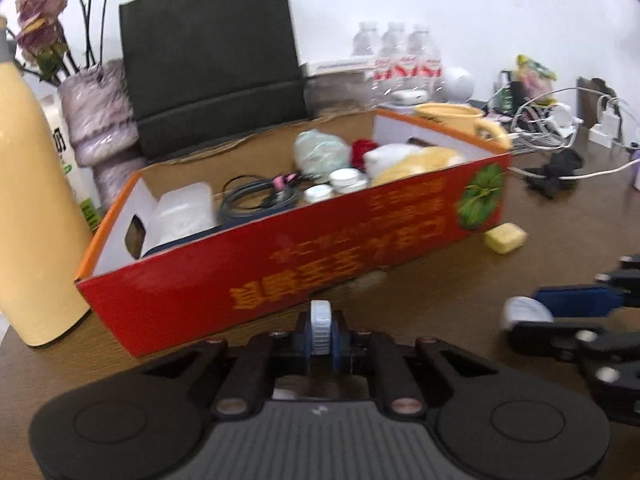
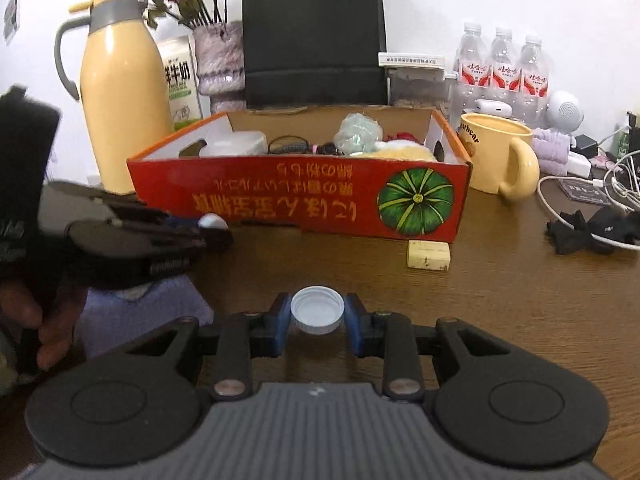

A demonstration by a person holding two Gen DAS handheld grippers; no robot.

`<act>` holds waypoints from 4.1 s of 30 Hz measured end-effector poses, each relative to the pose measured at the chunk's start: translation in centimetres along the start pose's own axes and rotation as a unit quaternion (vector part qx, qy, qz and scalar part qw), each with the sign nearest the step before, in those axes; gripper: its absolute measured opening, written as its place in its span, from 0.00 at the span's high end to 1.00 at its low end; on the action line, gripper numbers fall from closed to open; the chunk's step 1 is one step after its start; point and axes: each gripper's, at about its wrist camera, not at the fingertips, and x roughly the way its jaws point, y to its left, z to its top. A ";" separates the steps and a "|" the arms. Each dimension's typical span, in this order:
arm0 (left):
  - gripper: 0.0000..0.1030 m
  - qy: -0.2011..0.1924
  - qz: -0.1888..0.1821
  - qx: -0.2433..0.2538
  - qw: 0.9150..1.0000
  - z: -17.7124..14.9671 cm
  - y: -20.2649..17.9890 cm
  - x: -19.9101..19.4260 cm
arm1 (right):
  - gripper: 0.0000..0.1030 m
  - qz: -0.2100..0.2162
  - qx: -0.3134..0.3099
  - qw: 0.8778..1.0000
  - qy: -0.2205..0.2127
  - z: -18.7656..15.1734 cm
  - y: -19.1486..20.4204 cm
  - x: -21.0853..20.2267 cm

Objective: Organize objects
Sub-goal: 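Carry the white cap to the box with the right tool while the left tool carries a white cap, then release the caps into the box and withdraw both tools, then grasp the small cream block beside the box with the right tool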

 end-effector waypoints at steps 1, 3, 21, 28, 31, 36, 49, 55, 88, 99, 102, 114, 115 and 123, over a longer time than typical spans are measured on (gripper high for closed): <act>0.92 -0.009 -0.006 -0.002 1.000 0.0 -0.3 -0.9 | 0.71 0.003 0.002 1.000 -0.003 0.0 -0.1 -0.1; 0.92 -0.027 -0.017 -0.005 0.999 0.1 -1.0 -2.8 | 0.71 0.004 0.009 1.000 -0.003 -0.1 -0.4 -0.2; 0.92 -0.029 -0.040 -0.106 0.993 -7.5 -3.7 -20.0 | 0.72 0.037 -0.036 0.999 -0.014 -6.3 5.8 -12.8; 0.92 -0.044 -0.054 -0.120 0.990 -7.8 -2.9 -20.5 | 0.72 0.030 -0.053 0.998 -0.036 -5.5 6.7 -14.2; 0.92 -0.045 -0.095 -0.145 0.984 -6.6 -0.7 -18.6 | 0.72 0.017 -0.047 0.998 -0.029 -4.6 6.0 -13.0; 0.92 -0.070 -0.095 -0.146 0.982 0.0 2.8 -13.5 | 0.72 0.023 -0.050 0.996 -0.074 1.3 3.9 -10.0; 0.76 -0.032 -0.070 -0.203 0.976 9.5 7.6 5.8 | 0.66 0.007 0.082 0.997 -0.013 13.0 -4.2 9.9; 0.48 -0.033 -0.081 -0.230 0.969 9.1 9.2 6.6 | 0.47 -0.031 0.081 0.996 -0.019 12.6 -4.7 10.3; 0.27 -0.025 0.027 -0.156 0.987 -11.9 -2.4 -23.5 | 0.02 -0.012 -0.032 0.999 -0.006 -8.0 5.4 -19.9; 0.34 -0.074 0.044 -0.089 0.992 -4.0 0.6 -14.9 | 0.11 -0.057 -0.023 0.998 -0.026 -3.1 1.1 -11.8; 0.35 -0.051 0.038 -0.057 0.996 -1.5 1.9 -9.2 | 0.18 -0.070 0.000 0.997 -0.020 -0.3 -0.8 -6.6; 0.76 0.028 0.021 -0.097 0.995 -1.1 6.6 0.2 | 0.52 -0.096 0.052 0.994 0.025 3.5 -5.3 5.0; 0.75 0.028 0.016 -0.094 0.995 -1.0 6.6 0.2 | 0.53 -0.087 0.061 0.994 0.026 3.2 -5.4 5.2; 0.91 0.009 0.007 -0.045 0.999 -0.4 3.9 -0.5 | 0.70 -0.077 0.036 0.996 0.020 3.1 -4.6 5.4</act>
